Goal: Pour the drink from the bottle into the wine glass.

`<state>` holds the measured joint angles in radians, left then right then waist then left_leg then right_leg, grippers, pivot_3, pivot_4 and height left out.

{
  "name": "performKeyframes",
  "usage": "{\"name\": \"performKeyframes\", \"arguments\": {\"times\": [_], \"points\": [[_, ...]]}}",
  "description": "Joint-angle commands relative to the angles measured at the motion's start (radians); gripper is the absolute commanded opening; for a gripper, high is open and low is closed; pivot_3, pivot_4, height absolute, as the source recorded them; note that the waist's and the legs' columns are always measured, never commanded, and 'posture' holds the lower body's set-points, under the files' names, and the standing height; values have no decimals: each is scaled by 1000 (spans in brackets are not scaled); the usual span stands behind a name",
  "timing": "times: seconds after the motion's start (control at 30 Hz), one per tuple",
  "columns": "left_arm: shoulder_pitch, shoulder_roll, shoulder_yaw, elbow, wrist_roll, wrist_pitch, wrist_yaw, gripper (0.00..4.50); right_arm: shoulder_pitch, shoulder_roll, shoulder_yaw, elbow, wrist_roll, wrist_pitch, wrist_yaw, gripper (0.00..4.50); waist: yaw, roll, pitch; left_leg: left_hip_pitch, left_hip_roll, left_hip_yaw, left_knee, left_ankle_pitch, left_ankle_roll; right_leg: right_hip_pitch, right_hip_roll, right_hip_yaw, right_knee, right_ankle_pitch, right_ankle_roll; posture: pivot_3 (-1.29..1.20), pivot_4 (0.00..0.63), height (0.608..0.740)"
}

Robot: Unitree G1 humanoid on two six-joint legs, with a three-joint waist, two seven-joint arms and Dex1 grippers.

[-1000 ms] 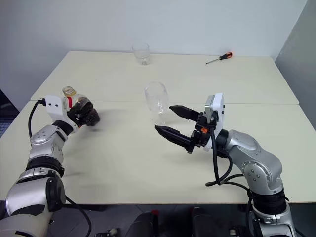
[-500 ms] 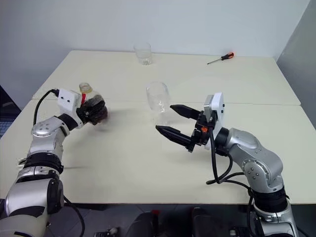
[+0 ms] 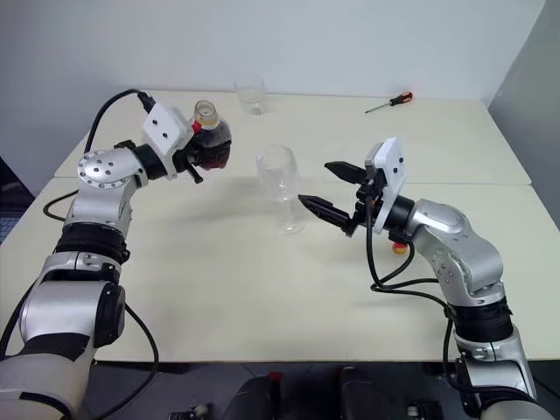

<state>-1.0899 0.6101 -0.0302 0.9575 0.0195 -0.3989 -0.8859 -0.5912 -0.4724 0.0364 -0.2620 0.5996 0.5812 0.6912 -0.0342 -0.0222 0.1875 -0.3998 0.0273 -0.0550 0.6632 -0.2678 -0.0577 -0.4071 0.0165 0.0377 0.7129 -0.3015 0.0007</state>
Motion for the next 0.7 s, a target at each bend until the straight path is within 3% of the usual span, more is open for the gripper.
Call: {"name": "performKeyframes", "arguments": {"times": [0.03,0.33,0.7], "points": [[-91,0,-31,42,49,-98,-1,1139,-53,11,-7,-11,-25,-20,-12,4500,0,0,0,0,0,1,0,0,0,-1,0,0,0,0,0,0,150,740],[-234,4,-129,188,189,-276,27,1139,-101,39,1,18,-92,-24,-40,4500,1,0,0,-1,-1,1,0,0,0,-1,0,0,0,0,0,0,150,740],[-277,15,-175,243,286,-365,80,1139,-105,63,-6,9,-107,-6,-56,4500,1,0,0,-1,0,1,0,0,0,-2,0,0,1,0,0,0,150,740]]}}
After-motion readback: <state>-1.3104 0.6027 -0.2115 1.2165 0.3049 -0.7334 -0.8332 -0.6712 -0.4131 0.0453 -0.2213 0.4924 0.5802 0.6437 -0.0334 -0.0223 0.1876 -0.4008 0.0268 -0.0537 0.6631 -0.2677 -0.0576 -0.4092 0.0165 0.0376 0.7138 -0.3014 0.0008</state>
